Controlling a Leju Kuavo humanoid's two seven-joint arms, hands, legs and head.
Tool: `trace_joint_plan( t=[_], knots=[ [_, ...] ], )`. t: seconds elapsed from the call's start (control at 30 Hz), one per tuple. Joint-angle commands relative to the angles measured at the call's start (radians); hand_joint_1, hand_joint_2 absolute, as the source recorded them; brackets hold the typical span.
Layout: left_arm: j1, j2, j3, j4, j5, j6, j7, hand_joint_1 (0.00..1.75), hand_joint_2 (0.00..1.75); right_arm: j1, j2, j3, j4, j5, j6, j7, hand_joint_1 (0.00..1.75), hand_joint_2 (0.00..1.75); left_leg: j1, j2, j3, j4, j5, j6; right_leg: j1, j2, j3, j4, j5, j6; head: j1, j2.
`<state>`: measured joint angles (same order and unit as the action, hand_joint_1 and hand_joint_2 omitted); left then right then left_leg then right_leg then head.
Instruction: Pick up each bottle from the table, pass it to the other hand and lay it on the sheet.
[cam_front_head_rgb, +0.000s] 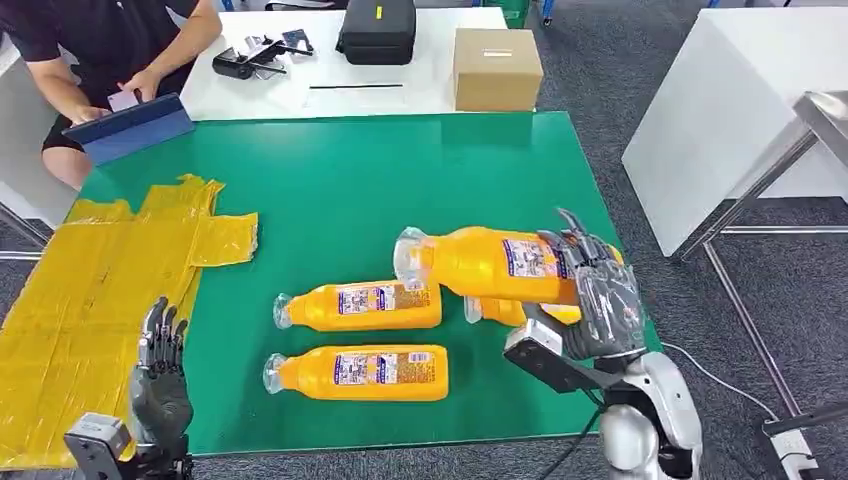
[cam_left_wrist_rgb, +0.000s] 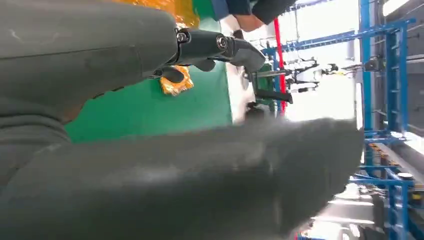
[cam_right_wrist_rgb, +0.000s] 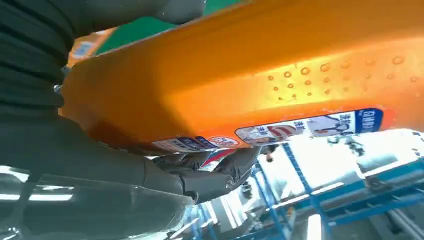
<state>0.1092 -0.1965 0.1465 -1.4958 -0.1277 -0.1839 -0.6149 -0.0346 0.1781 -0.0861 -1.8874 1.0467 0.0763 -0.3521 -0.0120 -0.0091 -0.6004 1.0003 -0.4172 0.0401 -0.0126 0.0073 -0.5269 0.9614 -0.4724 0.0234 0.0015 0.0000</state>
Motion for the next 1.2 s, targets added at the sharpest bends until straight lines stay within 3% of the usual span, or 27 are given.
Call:
trace_joint_plan(
  t=[0.03,0.13,0.33,0.73,1.2],
  knots=[
    [-0.109,0.039,-0.070,0.121,0.108,-0.061,-0.014,0.00,1.75,-0.380,-0.047,0.345,0.567,-0.169,-0.057,0.037,1.75,1.75,0.001,0.010,0.003,-0.001,0.001,-0.004,0.001,0.009,0.000,0.000,0.004,-0.002,0.000,0.000],
    [-0.105,0.038,-0.081,0.110,0.140,-0.083,-0.009,0.00,1.75,-0.427,-0.040,0.426,0.662,-0.215,-0.112,0.047,1.75,1.75,0.001,0.007,0.004,-0.001,0.004,-0.001,0.001,0.006,0.001,-0.001,0.004,0.000,0.000,0.000],
    [-0.100,0.039,-0.080,0.108,0.152,-0.090,-0.008,0.00,1.75,-0.416,-0.066,0.447,0.626,-0.240,-0.109,0.059,1.75,1.75,0.001,0.001,0.004,-0.001,0.003,-0.002,0.000,0.000,0.003,-0.001,0.002,0.000,0.000,0.000],
    [-0.256,0.035,-0.141,0.196,0.360,-0.212,0.106,0.00,1.75,-0.589,0.064,0.625,0.922,-0.377,-0.168,0.101,1.75,1.75,0.000,0.001,-0.002,0.000,0.005,-0.001,0.000,0.000,-0.002,0.001,0.003,0.001,0.000,0.000],
    [-0.385,0.044,-0.136,0.329,0.468,-0.276,0.158,0.00,1.75,-0.638,0.151,0.689,0.954,-0.374,-0.177,0.162,1.75,1.75,0.000,0.000,-0.003,0.001,0.005,-0.001,0.000,-0.001,-0.003,0.002,0.003,0.001,0.000,0.000]
  ],
)
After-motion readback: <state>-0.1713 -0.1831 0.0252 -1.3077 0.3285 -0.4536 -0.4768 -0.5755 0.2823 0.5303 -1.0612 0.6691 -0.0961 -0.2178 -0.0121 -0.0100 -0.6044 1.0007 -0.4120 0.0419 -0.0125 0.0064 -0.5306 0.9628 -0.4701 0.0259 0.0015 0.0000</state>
